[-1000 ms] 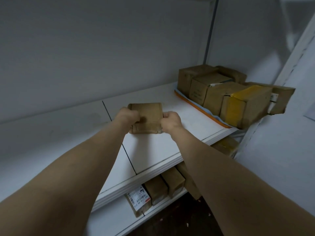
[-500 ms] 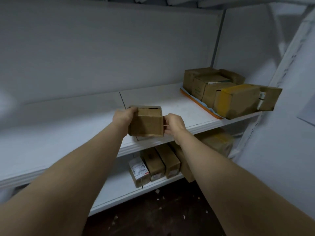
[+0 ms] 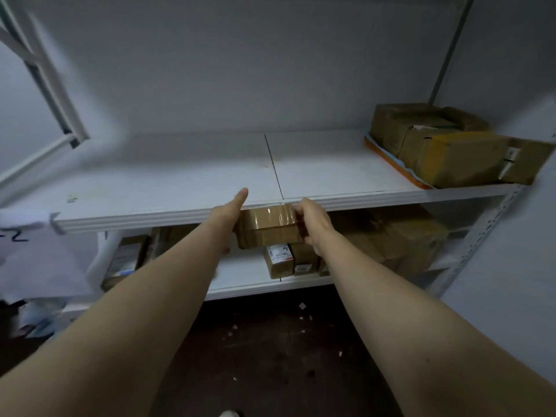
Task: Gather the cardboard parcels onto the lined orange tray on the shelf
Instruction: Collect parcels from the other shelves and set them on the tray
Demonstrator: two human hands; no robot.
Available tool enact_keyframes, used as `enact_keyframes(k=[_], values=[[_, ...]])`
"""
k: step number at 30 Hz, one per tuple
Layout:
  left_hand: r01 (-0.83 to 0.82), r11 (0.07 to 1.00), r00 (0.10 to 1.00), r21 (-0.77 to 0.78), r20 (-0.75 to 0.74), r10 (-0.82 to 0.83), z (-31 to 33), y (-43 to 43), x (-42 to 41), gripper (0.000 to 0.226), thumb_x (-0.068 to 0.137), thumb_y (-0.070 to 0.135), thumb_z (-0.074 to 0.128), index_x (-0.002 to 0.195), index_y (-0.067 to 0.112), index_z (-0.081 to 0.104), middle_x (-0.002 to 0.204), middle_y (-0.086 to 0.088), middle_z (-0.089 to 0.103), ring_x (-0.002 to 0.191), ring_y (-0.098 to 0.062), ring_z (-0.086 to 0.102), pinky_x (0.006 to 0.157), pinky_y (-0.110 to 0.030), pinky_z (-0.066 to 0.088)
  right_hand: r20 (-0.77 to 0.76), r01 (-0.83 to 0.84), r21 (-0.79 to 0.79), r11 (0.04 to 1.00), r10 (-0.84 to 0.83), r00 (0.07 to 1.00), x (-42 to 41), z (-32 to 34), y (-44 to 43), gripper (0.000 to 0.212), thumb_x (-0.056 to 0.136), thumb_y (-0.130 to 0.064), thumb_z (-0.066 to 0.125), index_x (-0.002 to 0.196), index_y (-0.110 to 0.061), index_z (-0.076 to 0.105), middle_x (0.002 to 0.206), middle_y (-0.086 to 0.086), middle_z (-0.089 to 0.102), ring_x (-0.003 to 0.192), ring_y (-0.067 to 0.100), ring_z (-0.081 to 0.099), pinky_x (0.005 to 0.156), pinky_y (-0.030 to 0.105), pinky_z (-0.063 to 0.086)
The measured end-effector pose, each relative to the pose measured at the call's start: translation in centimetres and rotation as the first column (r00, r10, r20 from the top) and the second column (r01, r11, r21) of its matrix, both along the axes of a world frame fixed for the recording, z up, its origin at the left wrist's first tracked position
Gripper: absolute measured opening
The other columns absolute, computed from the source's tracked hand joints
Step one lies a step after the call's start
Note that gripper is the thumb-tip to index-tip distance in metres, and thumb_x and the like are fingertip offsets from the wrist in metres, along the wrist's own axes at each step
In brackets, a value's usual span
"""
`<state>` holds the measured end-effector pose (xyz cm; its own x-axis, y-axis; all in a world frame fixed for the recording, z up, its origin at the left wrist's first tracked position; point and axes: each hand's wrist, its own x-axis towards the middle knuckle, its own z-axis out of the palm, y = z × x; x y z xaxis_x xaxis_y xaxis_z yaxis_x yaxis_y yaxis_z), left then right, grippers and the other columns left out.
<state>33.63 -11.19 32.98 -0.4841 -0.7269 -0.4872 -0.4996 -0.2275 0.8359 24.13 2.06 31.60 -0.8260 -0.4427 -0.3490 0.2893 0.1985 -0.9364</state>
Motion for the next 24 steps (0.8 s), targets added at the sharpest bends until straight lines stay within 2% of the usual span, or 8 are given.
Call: enact_keyframes(k=[3,5,7,10,13,16,18,24], values=[[0.013,0.992,1.0,0.127,0.011,-0.014,-1.5,-0.3,1.4,0.042,0.082,0.034,0.069,0.112,0.008,0.055,0.093,-0.011,0.06,0.079,-0.028,0.058,0.067,-0.037,0.047,0.019,-0.052,0.026,0.998,0.051,0.998,0.5,-1.9,-0.8,0.036,0.084,-0.043,0.061,0.104,-0.013,0.067,0.102,-0.001,0.065,0.092,0.019,0.058,0.084,0.036,0.051],[0.039,0.986,0.998,0.162,0.033,-0.045,-2.3,-0.8,2.1,0.033,0.082,0.014,0.068,0.111,0.007,0.055,0.094,-0.013,0.061,0.076,-0.028,0.058,0.07,-0.038,0.051,0.016,-0.076,0.07,0.995,0.075,0.997,0.8,-3.1,-1.6,0.056,0.07,-0.044,0.077,0.111,-0.007,0.065,0.109,0.0,0.067,0.102,0.021,0.062,0.096,0.04,0.05],[0.04,0.987,0.997,0.157,0.056,-0.05,-3.8,-2.1,2.4,0.049,0.074,0.004,0.073,0.119,0.002,0.053,0.112,-0.017,0.062,0.094,-0.035,0.063,0.086,-0.049,0.051,0.048,-0.115,0.123,0.986,0.11,0.993,1.0,-4.5,-2.0,0.083,0.05,-0.041,0.086,0.12,-0.005,0.06,0.115,0.005,0.068,0.103,0.02,0.062,0.091,0.036,0.05],[0.02,0.985,0.996,0.171,0.078,-0.034,-9.9,-6.4,1.8,0.079,0.052,-0.001,0.081,0.125,0.002,0.05,0.111,-0.019,0.066,0.096,-0.04,0.067,0.084,-0.057,0.052,0.08,-0.195,0.138,0.971,0.185,0.979,1.6,-6.0,-2.5,0.097,0.06,-0.02,0.087,0.14,-0.005,0.033,0.128,0.012,0.057,0.102,0.021,0.058,0.076,0.034,0.054],[0.013,0.99,0.992,0.141,0.12,-0.03,-12.1,-7.0,2.2,0.079,0.049,-0.01,0.079,0.123,-0.001,0.052,0.107,-0.02,0.068,0.096,-0.04,0.067,0.087,-0.057,0.051,0.125,-0.284,0.165,0.945,0.266,0.956,2.3,-8.1,-3.8,0.117,0.059,-0.013,0.087,0.151,-0.019,0.015,0.135,0.008,0.053,0.109,0.024,0.06,0.09,0.043,0.055],[0.036,0.989,0.992,0.14,0.112,-0.052,-11.4,-6.1,2.4,0.067,0.064,-0.01,0.078,0.125,0.001,0.053,0.114,-0.018,0.067,0.104,-0.035,0.065,0.084,-0.035,0.05,0.107,-0.344,0.273,0.899,0.327,0.939,2.7,-9.7,-5.0,0.082,0.068,-0.021,0.081,0.139,-0.023,0.042,0.125,0.002,0.062,0.104,0.019,0.061,0.078,0.032,0.053],[-0.003,0.988,0.993,0.156,0.116,-0.015,-11.6,-6.3,2.2,0.065,0.066,0.002,0.082,0.124,0.001,0.055,0.118,-0.016,0.065,0.109,-0.031,0.062,0.093,-0.04,0.049,0.133,-0.292,0.258,0.921,0.266,0.955,2.6,-10.8,-5.9,0.055,0.075,-0.018,0.074,0.125,-0.022,0.051,0.113,0.003,0.067,0.092,0.016,0.064,0.068,0.028,0.051],[0.054,0.883,0.983,0.466,0.131,-0.129,-13.5,-6.8,1.7,0.073,0.086,0.031,0.067,0.145,0.017,0.028,0.147,-0.021,0.034,0.134,-0.041,0.037,0.104,-0.06,0.032,0.32,-0.251,0.261,0.932,0.162,0.934,2.0,-14.3,-9.3,0.063,0.081,-0.039,0.069,0.135,-0.018,0.044,0.136,0.01,0.055,0.122,0.03,0.053,0.105,0.046,0.042]])
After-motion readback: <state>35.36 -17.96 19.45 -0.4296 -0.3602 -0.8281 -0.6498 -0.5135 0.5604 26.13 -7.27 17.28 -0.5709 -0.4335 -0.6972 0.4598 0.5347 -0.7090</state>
